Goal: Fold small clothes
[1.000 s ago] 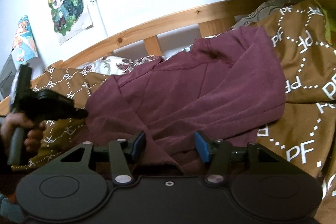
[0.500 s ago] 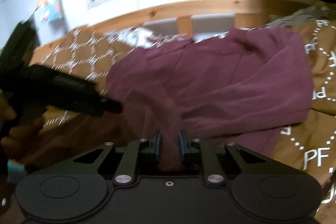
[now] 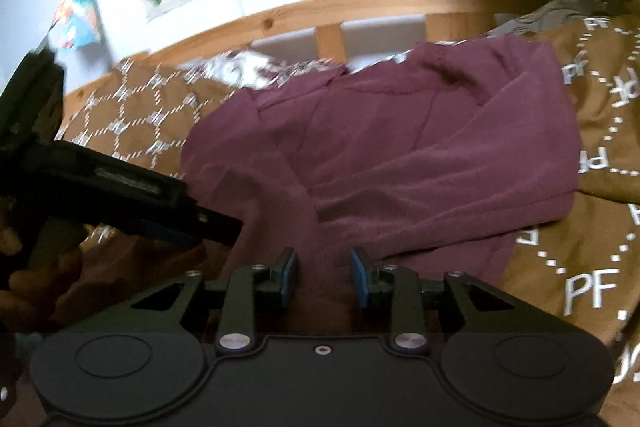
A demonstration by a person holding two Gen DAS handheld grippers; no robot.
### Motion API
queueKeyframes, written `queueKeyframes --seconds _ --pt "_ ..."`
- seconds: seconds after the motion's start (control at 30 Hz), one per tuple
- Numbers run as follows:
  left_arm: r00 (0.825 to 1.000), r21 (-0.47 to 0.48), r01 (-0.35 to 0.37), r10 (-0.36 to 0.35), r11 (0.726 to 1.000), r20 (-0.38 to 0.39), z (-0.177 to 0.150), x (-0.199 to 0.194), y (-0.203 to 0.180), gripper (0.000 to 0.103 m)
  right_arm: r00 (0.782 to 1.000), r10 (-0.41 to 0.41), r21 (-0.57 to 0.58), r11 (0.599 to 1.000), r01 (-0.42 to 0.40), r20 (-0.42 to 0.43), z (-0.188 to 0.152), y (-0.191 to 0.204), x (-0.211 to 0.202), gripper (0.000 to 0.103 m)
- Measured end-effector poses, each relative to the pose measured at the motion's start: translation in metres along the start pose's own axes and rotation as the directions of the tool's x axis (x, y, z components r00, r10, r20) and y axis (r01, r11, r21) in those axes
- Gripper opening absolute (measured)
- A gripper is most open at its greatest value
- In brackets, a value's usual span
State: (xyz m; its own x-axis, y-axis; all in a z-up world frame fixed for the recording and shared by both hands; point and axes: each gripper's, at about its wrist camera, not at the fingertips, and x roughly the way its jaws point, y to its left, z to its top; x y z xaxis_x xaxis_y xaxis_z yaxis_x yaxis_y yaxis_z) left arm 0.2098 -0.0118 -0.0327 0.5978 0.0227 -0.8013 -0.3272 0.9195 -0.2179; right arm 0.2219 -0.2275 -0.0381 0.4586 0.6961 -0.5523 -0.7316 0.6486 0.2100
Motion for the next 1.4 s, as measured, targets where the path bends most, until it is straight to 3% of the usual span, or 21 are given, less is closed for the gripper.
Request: queueKeyframes --seconds 0.03,0.13,0.23,0.33,0.4,0.47,0.63,0.77,0.9,1.03,1.23,1.4 --pt "1.000 0.018 -0.015 0.015 1.000 -0.001 -0.002 -0.001 -0.002 0.041 1.000 -0.012 -0.026 1.000 0.012 0.004 0.000 0.004 0.000 0.004" --pt "0.999 0.039 -0.036 0.037 0.999 -0.004 -0.008 -0.006 0.000 0.034 0.995 -0.082 -0.099 0.991 0.087 0.053 0.003 0.008 -0.008 0.001" --pt "0.997 0.065 -0.077 0.079 0.995 -0.025 -0.015 -0.007 0.004 0.025 0.989 -0.113 -0.072 0.990 0.119 0.093 0.009 0.001 -0.014 0.001" --pt "0.997 0.090 -0.071 0.073 0.993 -0.021 -0.021 -0.013 0.006 0.025 0.989 -0.137 -0.091 0.986 0.142 0.059 0.009 -0.002 -0.010 0.001" --pt "0.999 0.071 -0.041 0.043 0.997 -0.019 -0.021 -0.021 0.009 0.035 0.992 -0.123 -0.060 0.990 0.124 0.013 0.006 -0.008 -0.004 0.002" --pt "1.000 0.050 -0.011 0.011 0.999 -0.005 -0.023 -0.030 0.015 0.052 0.991 -0.133 -0.037 0.990 0.133 0.010 0.005 -0.010 -0.004 0.006" --pt "0.999 0.055 -0.007 0.004 0.998 0.048 -0.034 -0.060 0.028 0.071 0.986 -0.149 -0.030 0.988 0.151 0.074 0.011 0.000 -0.018 0.042" --pt "0.997 0.067 -0.020 0.015 0.998 0.081 -0.042 -0.081 0.039 0.077 0.986 -0.149 -0.148 0.976 0.158 0.073 0.006 0.028 -0.018 0.050" --pt "0.994 0.085 -0.033 0.024 0.996 0.105 -0.054 -0.100 0.053 0.087 0.969 -0.246 -0.319 0.922 0.220 -0.041 -0.017 0.050 0.008 0.054" --pt "0.989 0.130 -0.056 0.037 0.990 0.145 -0.064 -0.120 0.068 0.101 0.961 -0.278 -0.374 0.891 0.256 -0.004 -0.017 0.063 -0.005 0.059" --pt "0.989 0.232 -0.063 0.029 0.971 0.148 -0.079 -0.140 0.088 0.102 0.977 -0.212 -0.275 0.940 0.202 -0.005 -0.012 0.061 -0.053 0.084" --pt "0.995 0.290 -0.041 0.011 0.956 0.104 -0.092 -0.143 0.097 0.102 0.989 -0.130 -0.282 0.953 0.106 -0.070 -0.022 0.074 -0.092 0.086"
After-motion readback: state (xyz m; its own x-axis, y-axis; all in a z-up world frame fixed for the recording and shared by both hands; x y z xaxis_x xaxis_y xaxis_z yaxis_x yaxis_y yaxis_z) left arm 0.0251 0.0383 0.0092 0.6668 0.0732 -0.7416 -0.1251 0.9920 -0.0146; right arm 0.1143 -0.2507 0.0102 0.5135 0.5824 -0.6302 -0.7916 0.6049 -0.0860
